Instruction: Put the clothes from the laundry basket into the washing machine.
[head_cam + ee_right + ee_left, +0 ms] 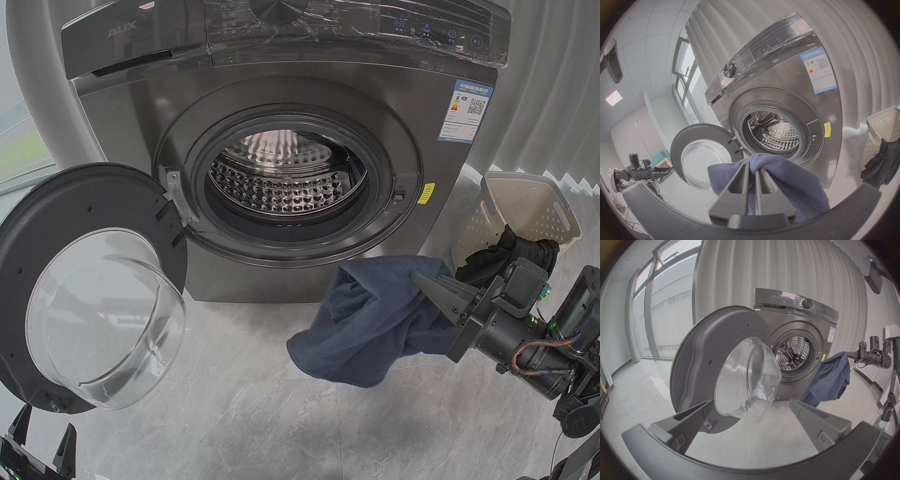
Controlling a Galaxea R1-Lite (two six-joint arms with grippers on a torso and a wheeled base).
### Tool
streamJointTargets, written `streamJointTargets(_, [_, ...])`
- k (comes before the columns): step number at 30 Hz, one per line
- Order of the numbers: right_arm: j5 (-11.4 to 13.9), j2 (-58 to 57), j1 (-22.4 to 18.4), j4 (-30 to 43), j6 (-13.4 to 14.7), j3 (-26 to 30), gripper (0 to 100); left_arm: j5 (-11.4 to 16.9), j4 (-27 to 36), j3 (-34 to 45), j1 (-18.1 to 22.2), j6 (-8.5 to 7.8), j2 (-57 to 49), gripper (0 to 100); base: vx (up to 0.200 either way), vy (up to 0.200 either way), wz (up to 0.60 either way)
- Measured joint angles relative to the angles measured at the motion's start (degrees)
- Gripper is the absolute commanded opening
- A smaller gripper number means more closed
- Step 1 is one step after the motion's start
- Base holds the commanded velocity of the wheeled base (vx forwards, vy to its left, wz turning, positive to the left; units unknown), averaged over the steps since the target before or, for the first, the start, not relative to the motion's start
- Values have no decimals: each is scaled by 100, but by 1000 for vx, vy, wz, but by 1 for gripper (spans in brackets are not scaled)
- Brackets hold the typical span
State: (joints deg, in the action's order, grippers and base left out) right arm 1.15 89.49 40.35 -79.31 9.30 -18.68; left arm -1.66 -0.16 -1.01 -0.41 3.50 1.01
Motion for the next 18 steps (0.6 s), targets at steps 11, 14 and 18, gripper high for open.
streamJointTargets(11, [-218, 406, 333, -56, -16, -535, 0, 2, 0, 0, 0, -6, 0, 100, 0, 0, 0])
streamJointTargets(14, [-194, 472, 358, -55, 6, -668, 0, 0, -2, 0, 0, -28, 0, 100, 0, 0, 0])
streamJointTargets(18, [-212, 557, 363, -39, 29, -861, 0, 0, -6, 0, 6, -57, 0, 100, 0, 0, 0])
